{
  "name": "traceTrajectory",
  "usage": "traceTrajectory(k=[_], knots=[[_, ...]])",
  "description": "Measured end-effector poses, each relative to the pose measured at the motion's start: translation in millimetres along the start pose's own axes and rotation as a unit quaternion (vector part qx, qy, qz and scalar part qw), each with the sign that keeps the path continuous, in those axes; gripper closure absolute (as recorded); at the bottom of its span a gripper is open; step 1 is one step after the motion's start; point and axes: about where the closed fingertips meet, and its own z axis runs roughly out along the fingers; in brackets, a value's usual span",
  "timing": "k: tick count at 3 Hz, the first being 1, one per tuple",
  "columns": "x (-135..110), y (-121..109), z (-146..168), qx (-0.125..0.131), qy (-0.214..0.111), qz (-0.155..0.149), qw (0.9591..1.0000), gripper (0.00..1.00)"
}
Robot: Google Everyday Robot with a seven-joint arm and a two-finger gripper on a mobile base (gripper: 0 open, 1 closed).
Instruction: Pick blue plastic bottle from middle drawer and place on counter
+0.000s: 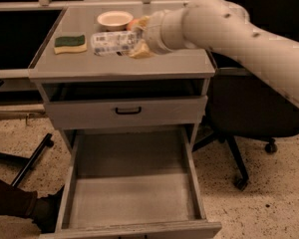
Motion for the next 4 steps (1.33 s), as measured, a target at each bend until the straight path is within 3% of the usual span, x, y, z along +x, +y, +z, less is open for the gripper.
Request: traceTrajectory(k=[1, 2, 3, 4], knots=[[31, -40, 46, 0.008, 0.019, 0.010, 0.9997, 1.00], [75, -17, 91, -0.032, 0.014, 0.080, 0.9962, 1.00], [95, 10, 110, -0.054, -0.009, 0.141, 0.9886, 1.00], [95, 10, 110, -0.054, -0.009, 0.141, 0.9886, 0.81]])
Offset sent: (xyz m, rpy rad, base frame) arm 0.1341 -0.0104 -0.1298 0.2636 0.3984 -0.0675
